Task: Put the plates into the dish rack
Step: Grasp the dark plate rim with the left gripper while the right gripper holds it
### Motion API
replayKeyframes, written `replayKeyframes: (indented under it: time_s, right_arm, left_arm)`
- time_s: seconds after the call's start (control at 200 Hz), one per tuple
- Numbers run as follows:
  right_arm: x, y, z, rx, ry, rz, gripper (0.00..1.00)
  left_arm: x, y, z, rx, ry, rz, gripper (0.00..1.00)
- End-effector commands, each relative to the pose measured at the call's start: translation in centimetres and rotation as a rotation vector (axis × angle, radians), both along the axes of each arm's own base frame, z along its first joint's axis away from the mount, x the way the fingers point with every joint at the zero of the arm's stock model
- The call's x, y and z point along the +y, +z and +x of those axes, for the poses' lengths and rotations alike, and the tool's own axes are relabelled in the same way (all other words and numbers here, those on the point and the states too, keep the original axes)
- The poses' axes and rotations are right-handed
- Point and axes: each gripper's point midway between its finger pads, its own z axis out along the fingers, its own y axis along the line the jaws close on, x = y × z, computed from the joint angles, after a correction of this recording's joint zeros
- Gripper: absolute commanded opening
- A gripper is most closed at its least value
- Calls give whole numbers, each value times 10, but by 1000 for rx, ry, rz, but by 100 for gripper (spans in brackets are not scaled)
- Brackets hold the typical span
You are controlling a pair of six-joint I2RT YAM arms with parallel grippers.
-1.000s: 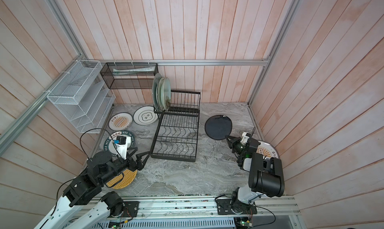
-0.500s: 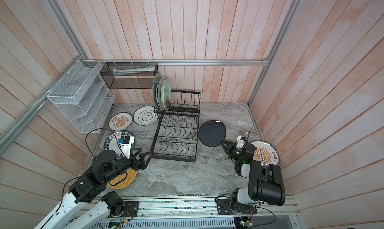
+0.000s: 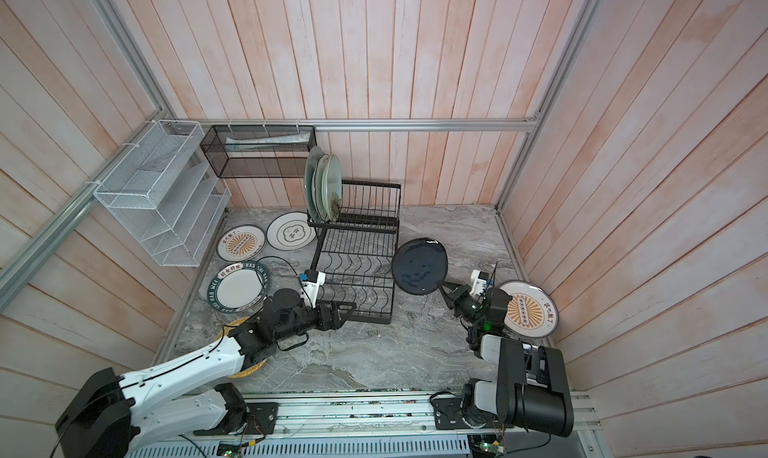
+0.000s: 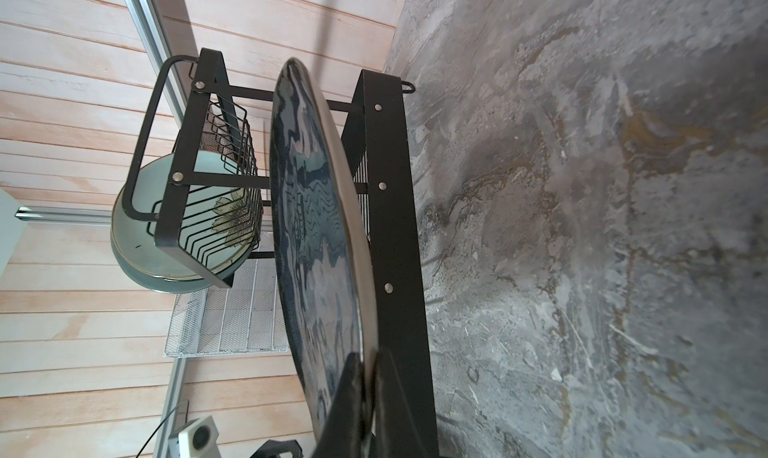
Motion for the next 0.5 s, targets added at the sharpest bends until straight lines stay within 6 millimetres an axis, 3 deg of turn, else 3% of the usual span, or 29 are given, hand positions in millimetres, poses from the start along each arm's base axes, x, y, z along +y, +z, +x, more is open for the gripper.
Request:
replayKeyframes:
  time_s: [0.0, 0.305, 0.495]
  right_arm:
    - [11, 27, -3, -111, 55, -4, 0]
    - [18, 30, -8, -108, 74, 4, 0]
    - [21, 30, -13, -101, 78, 10, 0]
  left_arm:
    - [-30, 35, 22, -76, -13, -137, 100]
    - [-85, 20, 62, -60, -74, -140, 96]
    - [-113, 18, 81, -43, -113, -179, 79]
